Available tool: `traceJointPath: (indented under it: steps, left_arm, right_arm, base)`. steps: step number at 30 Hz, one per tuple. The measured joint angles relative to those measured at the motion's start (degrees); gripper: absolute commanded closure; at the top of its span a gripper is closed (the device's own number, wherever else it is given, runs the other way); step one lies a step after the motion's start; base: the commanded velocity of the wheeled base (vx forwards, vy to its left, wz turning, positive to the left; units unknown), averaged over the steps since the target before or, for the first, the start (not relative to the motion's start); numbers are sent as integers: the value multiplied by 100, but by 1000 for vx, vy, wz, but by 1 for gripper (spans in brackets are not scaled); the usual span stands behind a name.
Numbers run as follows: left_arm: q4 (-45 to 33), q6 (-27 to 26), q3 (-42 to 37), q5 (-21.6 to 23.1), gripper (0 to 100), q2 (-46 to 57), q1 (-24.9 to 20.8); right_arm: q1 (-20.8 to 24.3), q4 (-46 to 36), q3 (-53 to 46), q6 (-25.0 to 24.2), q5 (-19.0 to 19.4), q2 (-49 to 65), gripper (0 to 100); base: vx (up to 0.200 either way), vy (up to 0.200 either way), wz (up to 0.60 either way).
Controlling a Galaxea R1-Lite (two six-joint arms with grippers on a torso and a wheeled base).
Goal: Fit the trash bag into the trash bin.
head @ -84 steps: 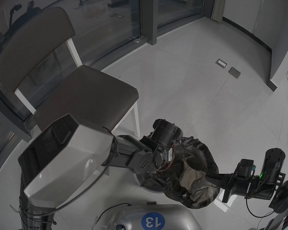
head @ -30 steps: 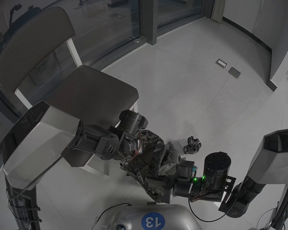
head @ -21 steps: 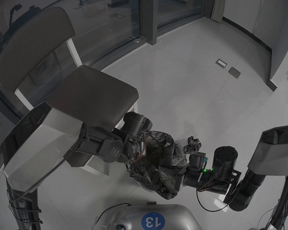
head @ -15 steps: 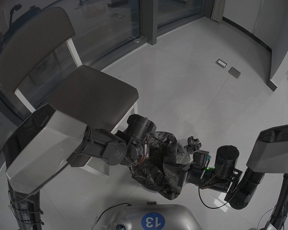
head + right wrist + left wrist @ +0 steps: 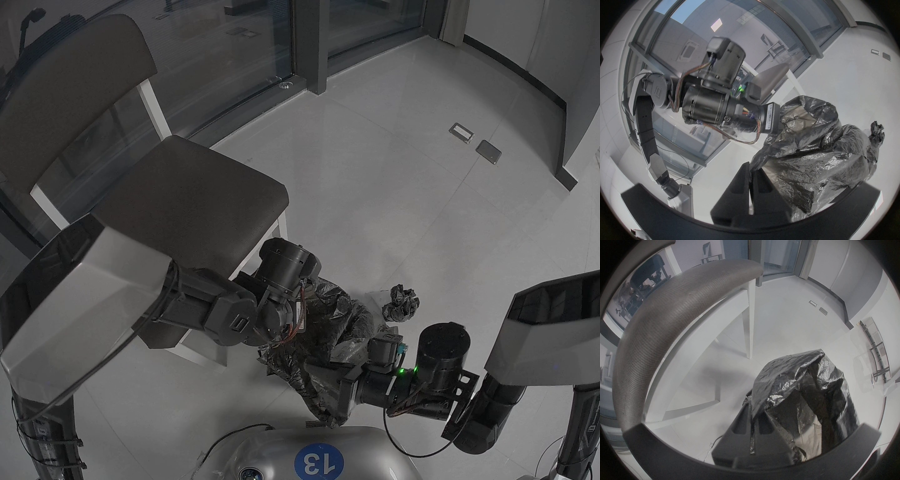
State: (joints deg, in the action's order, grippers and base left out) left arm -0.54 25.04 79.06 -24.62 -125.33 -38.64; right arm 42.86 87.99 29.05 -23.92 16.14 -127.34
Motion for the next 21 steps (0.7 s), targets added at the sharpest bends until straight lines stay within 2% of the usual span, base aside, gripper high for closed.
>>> traceJointPath:
  steps: [7, 12, 17, 21]
  left_arm:
    - [2, -140, -222, 0, 100, 193, 15]
    - [7, -208, -288, -4, 100, 271, 17]
    - [7, -213, -301, -4, 100, 317, 17]
    - [5, -211, -304, -4, 100, 352, 17]
  right_arm:
    - [418, -5, 250, -9, 0, -223, 100]
    - [540, 11, 435, -74, 2, -383, 100]
    - [564, 102, 514, -329, 0, -480, 100]
    - [562, 102, 639, -725, -7, -535, 100]
  base:
    - [0, 0, 0]
    - [0, 0, 0]
    - [0, 0, 0]
    - [0, 0, 0]
